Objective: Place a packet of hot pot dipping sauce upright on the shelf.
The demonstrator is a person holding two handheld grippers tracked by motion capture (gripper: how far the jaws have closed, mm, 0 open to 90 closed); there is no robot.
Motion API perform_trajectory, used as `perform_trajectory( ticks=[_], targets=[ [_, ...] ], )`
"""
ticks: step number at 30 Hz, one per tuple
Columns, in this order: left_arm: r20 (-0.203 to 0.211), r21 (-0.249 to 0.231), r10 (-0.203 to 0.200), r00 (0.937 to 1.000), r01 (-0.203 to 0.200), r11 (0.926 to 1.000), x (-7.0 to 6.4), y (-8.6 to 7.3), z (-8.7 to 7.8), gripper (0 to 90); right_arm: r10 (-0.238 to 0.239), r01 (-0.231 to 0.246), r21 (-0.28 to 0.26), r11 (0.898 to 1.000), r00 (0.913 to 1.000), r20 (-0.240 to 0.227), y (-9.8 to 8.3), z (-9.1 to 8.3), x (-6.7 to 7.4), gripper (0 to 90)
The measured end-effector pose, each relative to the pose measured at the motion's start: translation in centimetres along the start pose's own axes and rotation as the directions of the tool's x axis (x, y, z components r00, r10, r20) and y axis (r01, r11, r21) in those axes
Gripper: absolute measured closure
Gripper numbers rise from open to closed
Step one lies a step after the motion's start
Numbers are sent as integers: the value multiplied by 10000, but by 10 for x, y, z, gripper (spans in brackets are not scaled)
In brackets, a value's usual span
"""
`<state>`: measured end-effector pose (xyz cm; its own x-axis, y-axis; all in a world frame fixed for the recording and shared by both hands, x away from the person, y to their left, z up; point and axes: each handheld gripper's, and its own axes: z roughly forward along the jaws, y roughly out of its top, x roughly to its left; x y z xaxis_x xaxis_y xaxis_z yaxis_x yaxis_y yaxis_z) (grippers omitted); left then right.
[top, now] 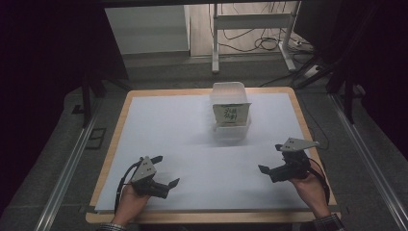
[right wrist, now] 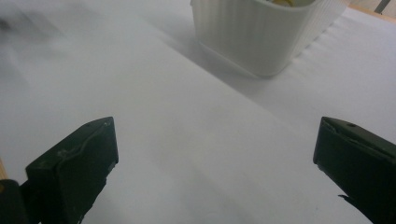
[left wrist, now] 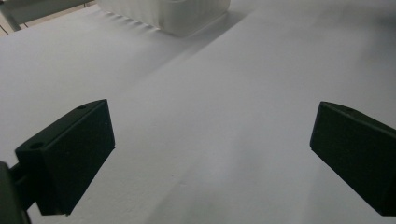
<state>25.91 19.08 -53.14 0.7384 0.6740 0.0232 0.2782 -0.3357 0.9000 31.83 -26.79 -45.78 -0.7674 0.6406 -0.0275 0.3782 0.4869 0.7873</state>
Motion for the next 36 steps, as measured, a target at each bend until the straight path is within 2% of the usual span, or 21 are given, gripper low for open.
perform_trajectory(
  ticks=[16, 25, 28, 30, 34, 36],
  targets=[
    [15, 8, 21, 10000, -21, 10000, 0, 0, 0, 0, 21, -39, 550, 9985, 9994, 335, -26, 1, -1, 1],
    [27, 12, 21, 10000, -21, 10000, 0, 0, 0, 0, 263, -283, 895, 9956, 9994, 243, -38, 6, -2, 2],
    [24, 13, 12, 10000, -12, 10000, 0, 0, 0, 0, 204, -230, 1010, 9946, 9994, 269, -39, 8, -2, 2],
    [32, 13, 7, 10000, -7, 10000, 0, 0, 0, 0, 19, -62, 1184, 9929, 9994, 359, -41, 10, -1, 3],
    [43, 25, 14, 10000, -14, 10000, 0, 0, 0, 0, 48, -83, 1366, 9906, 9996, 263, -44, 15, 0, 3],
    [63, 44, 22, 10000, -22, 10000, 0, 0, 1, 0, 6, -52, 1743, 9847, 9997, 264, -47, 19, 0, 4]
  ],
)
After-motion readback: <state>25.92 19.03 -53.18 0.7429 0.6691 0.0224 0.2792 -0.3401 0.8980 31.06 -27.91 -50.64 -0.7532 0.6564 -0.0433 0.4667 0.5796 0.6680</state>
